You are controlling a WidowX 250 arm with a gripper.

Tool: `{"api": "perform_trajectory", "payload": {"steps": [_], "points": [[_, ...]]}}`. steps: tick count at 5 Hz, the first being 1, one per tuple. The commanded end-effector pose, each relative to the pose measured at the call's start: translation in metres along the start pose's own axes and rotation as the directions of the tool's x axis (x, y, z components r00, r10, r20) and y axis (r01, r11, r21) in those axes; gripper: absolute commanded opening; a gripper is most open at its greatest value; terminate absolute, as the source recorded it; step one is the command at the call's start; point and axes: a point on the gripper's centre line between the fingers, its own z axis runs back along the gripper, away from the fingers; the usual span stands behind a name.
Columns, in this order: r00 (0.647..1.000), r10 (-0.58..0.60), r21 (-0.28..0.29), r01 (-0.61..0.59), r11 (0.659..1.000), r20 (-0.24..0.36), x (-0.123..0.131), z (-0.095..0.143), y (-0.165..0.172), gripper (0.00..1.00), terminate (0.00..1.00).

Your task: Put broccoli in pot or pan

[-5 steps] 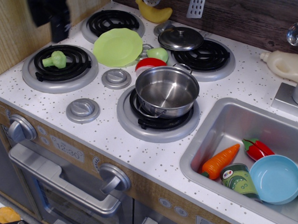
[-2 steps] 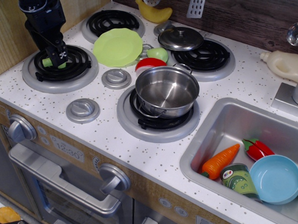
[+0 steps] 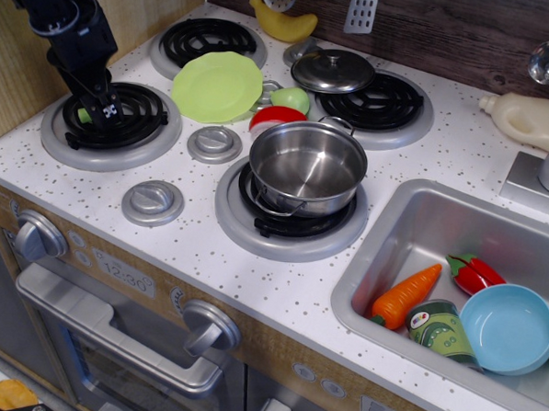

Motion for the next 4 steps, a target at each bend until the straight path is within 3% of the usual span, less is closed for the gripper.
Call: {"api": "perform_trajectory", "payload": {"steps": [1, 2, 3, 4], "points": [[0.999, 0.022, 0.011, -0.022, 1.000, 0.033, 0.003, 0.006, 0.013, 1.00, 0.00], [0.999, 0.033, 0.014, -0.033, 0.999, 0.019, 0.006, 0.018, 0.003, 0.00, 0.00], [0.997, 0.039, 0.001, -0.039, 0.999, -0.072, 0.013, 0.049, -0.004, 0.00, 0.00], [0.989, 0.036, 0.051, -0.029, 0.998, -0.141, 0.032, 0.100, -0.026, 0.00, 0.00]]}}
